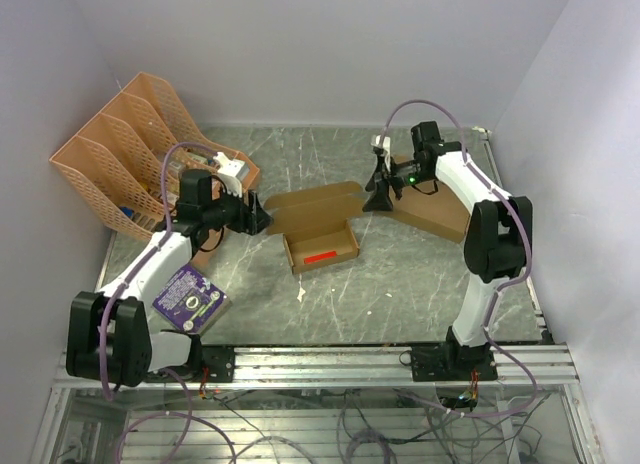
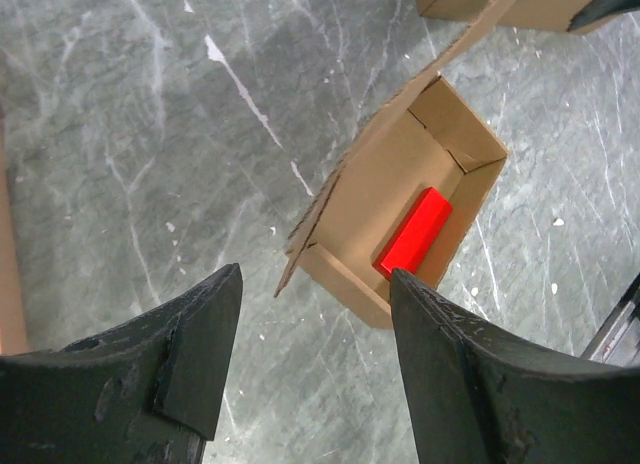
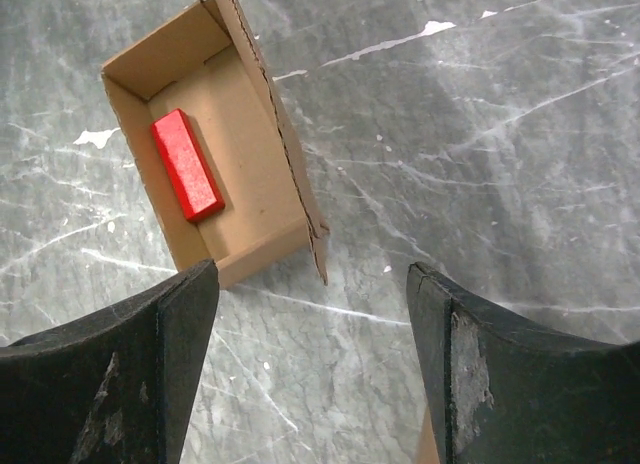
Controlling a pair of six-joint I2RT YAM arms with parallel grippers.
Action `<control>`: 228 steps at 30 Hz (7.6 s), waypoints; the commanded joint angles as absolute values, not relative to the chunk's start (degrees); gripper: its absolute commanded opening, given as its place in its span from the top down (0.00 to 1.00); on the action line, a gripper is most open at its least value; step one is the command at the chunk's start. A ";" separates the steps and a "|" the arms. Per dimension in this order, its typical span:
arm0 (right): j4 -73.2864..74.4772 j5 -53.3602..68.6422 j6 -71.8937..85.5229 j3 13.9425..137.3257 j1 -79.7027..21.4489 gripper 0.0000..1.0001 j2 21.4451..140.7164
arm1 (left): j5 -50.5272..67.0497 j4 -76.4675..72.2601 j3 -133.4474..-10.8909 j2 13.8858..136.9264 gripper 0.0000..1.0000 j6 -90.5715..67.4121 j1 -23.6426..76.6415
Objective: Fold the paper box
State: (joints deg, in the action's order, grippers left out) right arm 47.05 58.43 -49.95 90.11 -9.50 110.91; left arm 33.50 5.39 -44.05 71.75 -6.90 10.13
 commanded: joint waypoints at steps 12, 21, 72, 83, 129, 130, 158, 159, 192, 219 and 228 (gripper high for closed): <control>46.89 58.40 -47.05 91.80 -11.79 0.46 113.76 | 33.12 -1.46 -44.48 76.44 0.42 -3.51 13.54; 44.86 57.31 -44.99 90.84 -12.59 0.77 113.48 | 34.28 -2.11 -43.61 76.86 0.63 -4.00 13.49; -0.39 3.64 4.73 64.98 -29.98 1.00 95.76 | -16.87 -13.54 -48.66 82.09 0.93 -24.81 33.76; -6.13 -2.42 7.08 63.24 -32.37 1.00 95.42 | -23.58 -16.86 -48.75 82.96 0.93 -22.47 36.21; -12.49 -10.79 15.97 51.78 -36.43 1.00 91.07 | -30.58 -23.36 -42.57 83.41 0.93 -23.07 41.25; -13.15 -10.87 16.21 50.98 -36.49 1.00 90.59 | -30.73 -23.45 -42.42 83.28 0.93 -23.03 41.42; -18.92 -17.68 23.02 43.25 -39.37 1.00 88.53 | -31.62 -26.90 -37.28 80.83 0.93 -22.29 44.05; -18.82 -17.55 23.21 43.29 -39.40 1.00 88.50 | -31.68 -26.90 -37.19 80.65 0.93 -22.12 44.09; -18.63 -15.60 21.69 38.56 -40.71 0.97 86.44 | -35.75 -28.11 -32.19 78.91 0.93 -22.74 47.61; -17.22 -16.87 18.56 38.01 -40.64 0.78 82.83 | -37.19 -23.41 -31.56 74.93 0.82 -24.56 50.44; -17.16 -16.75 18.57 37.88 -40.37 0.70 82.49 | -36.25 -22.62 -30.82 73.55 0.77 -24.84 50.62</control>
